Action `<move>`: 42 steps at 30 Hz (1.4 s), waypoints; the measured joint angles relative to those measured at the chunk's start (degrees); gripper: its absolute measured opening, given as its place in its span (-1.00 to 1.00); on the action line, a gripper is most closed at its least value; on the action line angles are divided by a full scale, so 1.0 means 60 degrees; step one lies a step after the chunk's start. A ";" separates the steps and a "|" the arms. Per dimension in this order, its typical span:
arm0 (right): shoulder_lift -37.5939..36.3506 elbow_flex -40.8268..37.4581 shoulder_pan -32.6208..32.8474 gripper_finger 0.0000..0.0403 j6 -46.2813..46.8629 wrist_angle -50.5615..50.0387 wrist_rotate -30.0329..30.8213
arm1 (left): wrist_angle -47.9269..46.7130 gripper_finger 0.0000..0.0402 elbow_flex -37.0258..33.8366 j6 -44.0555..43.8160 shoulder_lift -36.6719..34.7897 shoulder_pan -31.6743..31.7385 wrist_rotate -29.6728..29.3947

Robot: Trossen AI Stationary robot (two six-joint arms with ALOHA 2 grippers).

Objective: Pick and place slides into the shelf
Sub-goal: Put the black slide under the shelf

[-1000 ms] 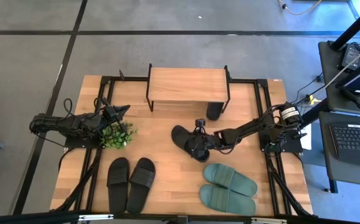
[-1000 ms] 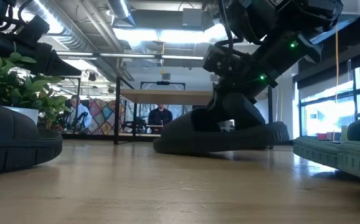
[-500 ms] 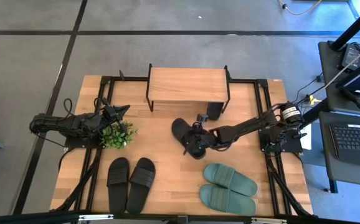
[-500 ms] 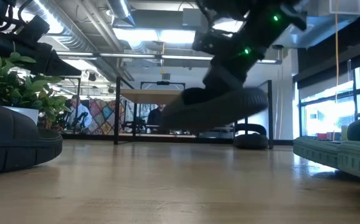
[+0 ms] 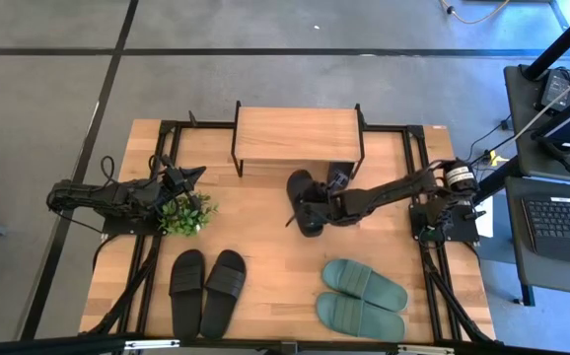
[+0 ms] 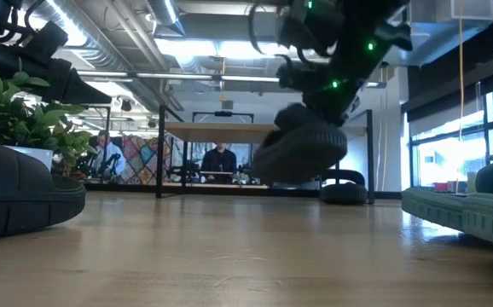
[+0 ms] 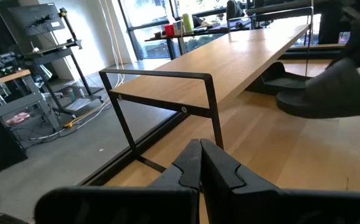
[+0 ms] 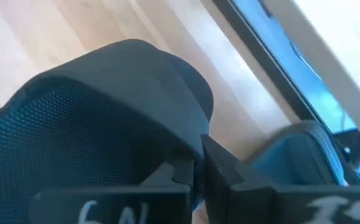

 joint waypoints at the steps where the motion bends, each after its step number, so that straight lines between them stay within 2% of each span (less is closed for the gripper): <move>1: 0.0000 -0.0128 -0.0062 -0.94 0.0000 0.0066 0.0016 | 0.0000 -1.00 0.0000 0.0000 0.0002 0.0001 0.0000; 11: 0.0000 -0.1312 -0.0657 -0.94 0.0301 0.1396 0.0130 | 0.0000 -1.00 0.0000 0.0000 0.0001 0.0002 0.0000; 21: -0.0011 -0.1661 -0.0866 -0.94 0.0935 0.1398 0.0229 | 0.0000 -1.00 0.0000 0.0000 -0.0001 0.0001 0.0000; 28: -0.0007 -0.1656 -0.0781 -0.94 0.0952 0.1151 0.0204 | 0.0000 -1.00 0.0000 0.0000 -0.0002 0.0003 0.0000; 35: 0.0005 -0.1270 -0.0712 -0.94 0.1600 -0.0317 0.0133 | 0.0000 -1.00 0.0000 0.0000 -0.0001 -0.0001 0.0000; 42: 0.0007 -0.1242 -0.0465 -0.94 0.1978 -0.0498 0.0135 | 0.0000 -1.00 0.0000 -0.0004 -0.0002 -0.0001 0.0000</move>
